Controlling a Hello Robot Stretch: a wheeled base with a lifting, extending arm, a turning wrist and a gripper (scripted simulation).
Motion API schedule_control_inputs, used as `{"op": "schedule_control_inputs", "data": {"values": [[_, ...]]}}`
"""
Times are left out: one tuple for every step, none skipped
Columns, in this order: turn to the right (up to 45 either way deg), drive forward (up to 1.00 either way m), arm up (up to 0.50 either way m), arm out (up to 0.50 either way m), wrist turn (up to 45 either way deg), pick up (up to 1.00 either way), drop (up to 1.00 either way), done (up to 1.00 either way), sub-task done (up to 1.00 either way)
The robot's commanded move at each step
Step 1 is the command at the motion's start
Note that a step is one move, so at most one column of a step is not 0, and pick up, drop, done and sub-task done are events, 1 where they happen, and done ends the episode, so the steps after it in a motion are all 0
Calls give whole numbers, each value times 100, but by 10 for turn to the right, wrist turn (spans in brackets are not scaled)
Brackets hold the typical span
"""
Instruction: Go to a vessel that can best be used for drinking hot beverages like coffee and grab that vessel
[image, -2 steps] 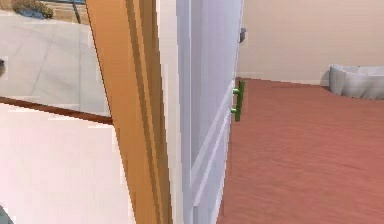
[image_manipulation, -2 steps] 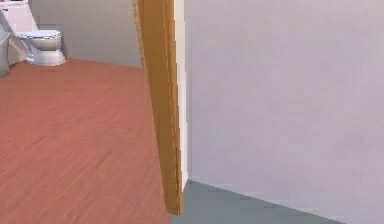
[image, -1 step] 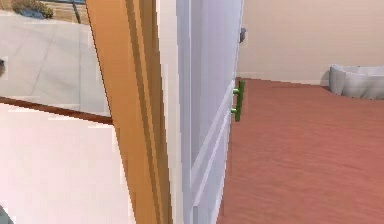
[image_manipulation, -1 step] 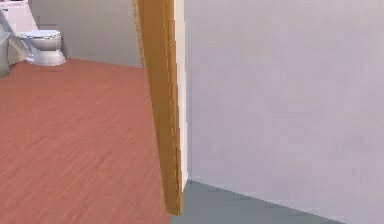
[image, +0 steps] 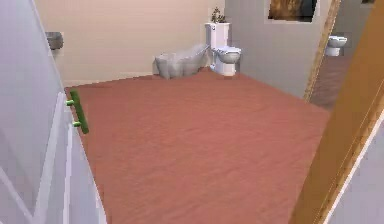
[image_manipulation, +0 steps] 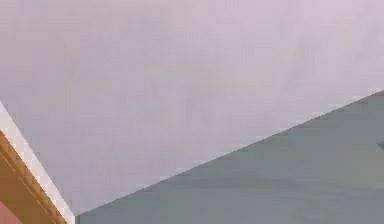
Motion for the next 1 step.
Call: {"op": "schedule_control_inputs", "data": {"values": [[450, 0, 0, 0, 0, 0, 0, 0, 0]]}}
